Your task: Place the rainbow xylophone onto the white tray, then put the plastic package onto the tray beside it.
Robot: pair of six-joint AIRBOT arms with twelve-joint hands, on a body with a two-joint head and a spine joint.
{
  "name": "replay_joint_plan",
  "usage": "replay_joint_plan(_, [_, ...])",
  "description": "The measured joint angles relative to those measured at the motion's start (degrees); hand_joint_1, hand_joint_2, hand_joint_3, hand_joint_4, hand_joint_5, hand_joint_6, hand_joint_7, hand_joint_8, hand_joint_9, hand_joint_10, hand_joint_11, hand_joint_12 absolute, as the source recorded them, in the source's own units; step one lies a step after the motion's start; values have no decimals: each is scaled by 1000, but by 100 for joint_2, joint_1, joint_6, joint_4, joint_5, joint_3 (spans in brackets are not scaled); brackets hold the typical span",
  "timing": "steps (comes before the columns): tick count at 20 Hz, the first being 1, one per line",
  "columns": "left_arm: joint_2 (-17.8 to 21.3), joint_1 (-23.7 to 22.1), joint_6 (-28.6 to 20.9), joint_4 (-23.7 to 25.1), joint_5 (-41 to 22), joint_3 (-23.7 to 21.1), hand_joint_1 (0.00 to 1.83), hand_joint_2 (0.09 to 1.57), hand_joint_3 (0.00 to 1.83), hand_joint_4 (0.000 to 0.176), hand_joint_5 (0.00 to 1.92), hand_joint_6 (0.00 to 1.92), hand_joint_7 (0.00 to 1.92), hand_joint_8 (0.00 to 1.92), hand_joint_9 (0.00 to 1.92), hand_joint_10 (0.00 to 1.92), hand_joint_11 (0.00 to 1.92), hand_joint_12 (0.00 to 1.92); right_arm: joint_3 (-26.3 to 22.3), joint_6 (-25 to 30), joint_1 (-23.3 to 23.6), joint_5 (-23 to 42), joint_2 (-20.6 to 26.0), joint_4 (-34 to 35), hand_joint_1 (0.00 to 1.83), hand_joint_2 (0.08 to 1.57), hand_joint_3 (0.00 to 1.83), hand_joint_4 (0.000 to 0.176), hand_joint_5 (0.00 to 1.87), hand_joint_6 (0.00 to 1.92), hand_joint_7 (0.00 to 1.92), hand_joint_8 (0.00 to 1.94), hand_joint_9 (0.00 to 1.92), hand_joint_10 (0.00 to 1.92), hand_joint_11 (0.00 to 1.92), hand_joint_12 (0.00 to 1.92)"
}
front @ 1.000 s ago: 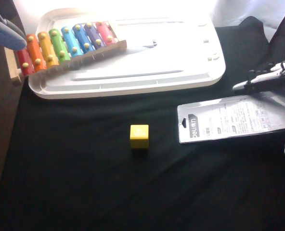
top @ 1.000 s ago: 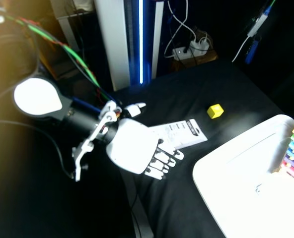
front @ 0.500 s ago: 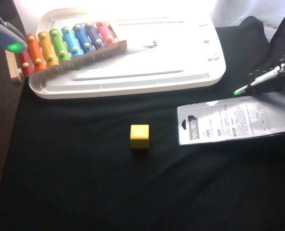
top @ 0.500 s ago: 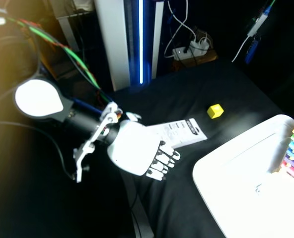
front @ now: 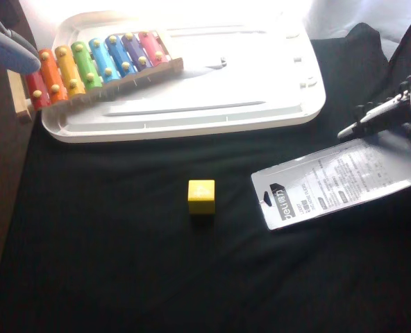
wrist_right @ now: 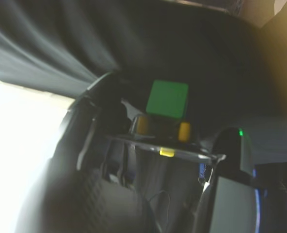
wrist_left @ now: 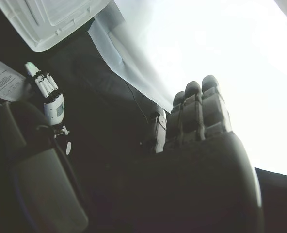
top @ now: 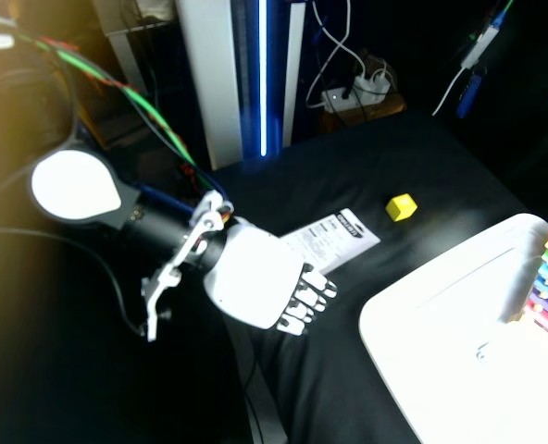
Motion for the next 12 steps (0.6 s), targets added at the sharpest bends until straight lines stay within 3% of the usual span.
replay_joint_plan(3, [0, 2, 0, -2, 2, 0, 840, 676, 0, 176, 0, 0, 0, 0, 65, 8, 41, 24, 11, 2, 2, 0, -4, 42, 1174, 1083, 1, 0, 772, 35, 861, 32, 953, 90, 672, 944])
replay_joint_plan(4, [0, 4, 0, 0, 2, 0, 833, 679, 1, 176, 0, 0, 0, 0, 64, 7, 44, 25, 11, 0, 57, -4, -11, 33, 1203, 1136, 0, 0, 816, 925, 975, 817, 1075, 133, 801, 951])
replay_joint_plan(5, [-2, 7, 0, 0, 11, 0, 820, 682, 3, 176, 0, 0, 0, 0, 71, 9, 55, 31, 11, -2, 68, -9, -22, 26, 1148, 1165, 3, 0, 844, 1118, 806, 1076, 986, 940, 888, 1389])
replay_joint_plan(6, [0, 7, 0, 0, 4, 0, 825, 686, 4, 176, 0, 0, 0, 0, 64, 5, 55, 31, 11, -9, 68, -9, -28, 17, 1147, 1153, 0, 0, 894, 1087, 831, 1602, 1061, 1701, 1116, 1811])
replay_joint_plan(7, [0, 7, 0, 0, 13, 0, 819, 689, 5, 176, 0, 0, 0, 0, 59, 3, 57, 32, 13, -7, 85, -9, -46, -2, 1147, 1153, 0, 0, 898, 1091, 884, 1858, 1178, 1877, 1267, 1899])
replay_joint_plan(8, [0, 7, 0, 0, 15, 0, 816, 688, 4, 176, 0, 0, 0, 0, 52, 0, 57, 32, 15, 39, 83, -31, -61, -33, 1152, 1143, 0, 0, 921, 1059, 955, 1895, 1258, 1912, 1343, 1917])
replay_joint_plan(11, [-2, 7, -2, -2, 33, 0, 820, 688, 2, 176, 0, 0, 0, 0, 61, 4, 60, 35, 15, 28, 83, -26, -63, -111, 1161, 1125, 0, 0, 955, 1005, 975, 1773, 1240, 1886, 1309, 1920])
replay_joint_plan(12, [0, 26, -2, -4, 35, 0, 818, 688, 2, 176, 0, 0, 0, 0, 48, 0, 49, 30, 15, 24, 85, -26, -63, -116, 1161, 1123, 0, 0, 958, 1000, 1054, 1907, 1331, 1914, 1409, 1921])
